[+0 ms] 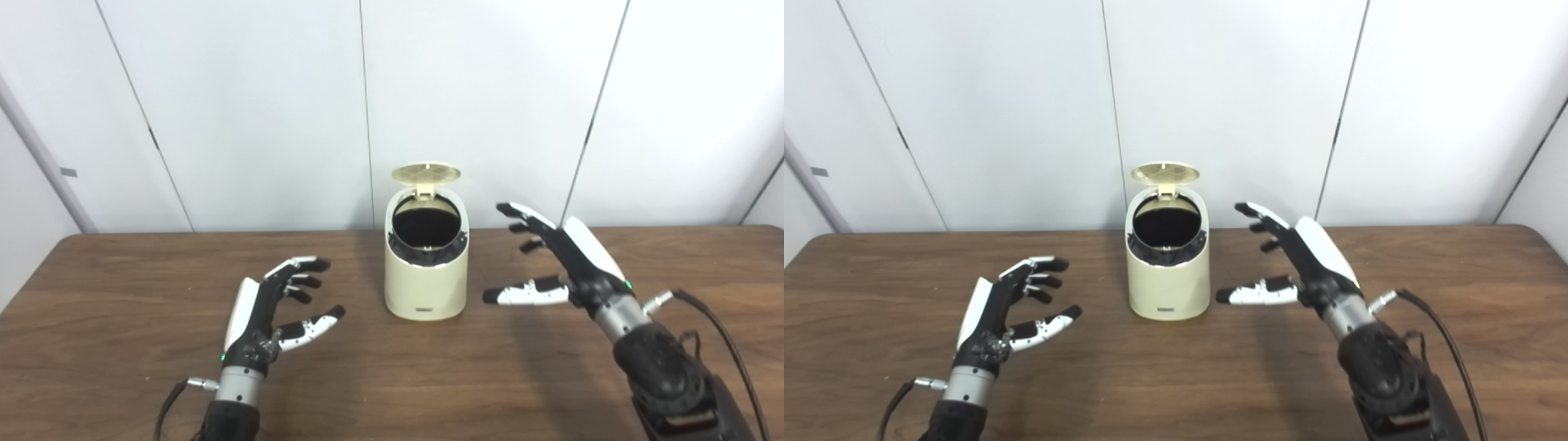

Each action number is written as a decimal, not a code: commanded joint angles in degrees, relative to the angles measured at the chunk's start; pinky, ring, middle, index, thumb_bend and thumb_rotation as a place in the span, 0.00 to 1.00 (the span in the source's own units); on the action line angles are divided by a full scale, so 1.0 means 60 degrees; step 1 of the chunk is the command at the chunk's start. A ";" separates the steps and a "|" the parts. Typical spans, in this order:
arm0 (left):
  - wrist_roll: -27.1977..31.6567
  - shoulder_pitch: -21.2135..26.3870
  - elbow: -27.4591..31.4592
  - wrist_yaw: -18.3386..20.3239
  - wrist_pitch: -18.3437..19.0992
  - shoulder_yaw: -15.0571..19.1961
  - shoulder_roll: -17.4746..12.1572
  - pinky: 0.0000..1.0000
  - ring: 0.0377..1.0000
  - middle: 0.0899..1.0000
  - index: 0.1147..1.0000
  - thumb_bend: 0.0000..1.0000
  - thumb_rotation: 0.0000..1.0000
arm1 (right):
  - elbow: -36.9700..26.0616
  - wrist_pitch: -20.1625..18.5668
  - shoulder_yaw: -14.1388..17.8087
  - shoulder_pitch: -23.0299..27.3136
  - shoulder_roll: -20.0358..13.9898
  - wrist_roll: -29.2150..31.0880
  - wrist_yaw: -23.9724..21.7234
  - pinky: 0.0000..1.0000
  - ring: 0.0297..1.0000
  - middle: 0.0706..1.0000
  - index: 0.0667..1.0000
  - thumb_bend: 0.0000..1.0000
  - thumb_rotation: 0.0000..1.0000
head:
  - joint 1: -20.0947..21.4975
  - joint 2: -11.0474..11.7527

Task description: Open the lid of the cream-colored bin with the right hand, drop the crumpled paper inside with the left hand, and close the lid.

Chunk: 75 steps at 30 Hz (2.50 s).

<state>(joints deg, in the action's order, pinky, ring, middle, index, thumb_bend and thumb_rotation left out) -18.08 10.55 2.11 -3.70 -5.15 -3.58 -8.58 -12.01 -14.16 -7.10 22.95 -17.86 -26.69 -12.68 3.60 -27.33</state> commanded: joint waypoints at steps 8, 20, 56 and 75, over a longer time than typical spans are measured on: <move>0.0570 -0.0150 0.0048 0.0024 -0.0402 0.0386 -0.0103 0.60 0.70 0.75 0.78 0.69 0.09 | 0.0378 0.0054 -0.0126 0.1281 -0.0530 -0.0268 -0.0245 0.70 0.84 0.92 0.88 0.89 0.30 | -0.0051 0.0118; 0.0423 -0.0167 -0.0124 -0.0127 -0.0529 0.0347 0.0109 0.60 0.70 0.75 0.79 0.70 0.10 | 0.1176 0.0159 -0.0317 0.2380 -0.0859 -0.0427 -0.0543 0.66 0.84 0.90 0.91 0.89 0.34 | -0.0081 0.0190; 0.0359 -0.0096 -0.0137 -0.0028 -0.0360 0.0113 0.0310 0.60 0.70 0.75 0.78 0.73 0.03 | 0.1511 0.0013 -0.1344 0.4035 -0.0361 -0.0995 -0.1286 0.74 0.86 0.90 0.89 0.91 0.33 | -0.0231 0.0056; 0.0297 0.0001 -0.0085 -0.0076 -0.0253 0.0109 0.0438 0.59 0.68 0.74 0.78 0.72 0.04 | 0.0889 -0.0193 -0.1799 0.4015 -0.0582 -0.1475 -0.2114 0.76 0.86 0.87 0.86 0.89 0.38 | -0.0400 -0.0077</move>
<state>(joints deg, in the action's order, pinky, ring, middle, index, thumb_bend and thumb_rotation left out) -16.03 8.54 0.22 -3.60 -5.81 -3.12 -6.12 -4.48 -15.29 -18.36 43.66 -20.53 -34.77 -25.05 1.14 -27.77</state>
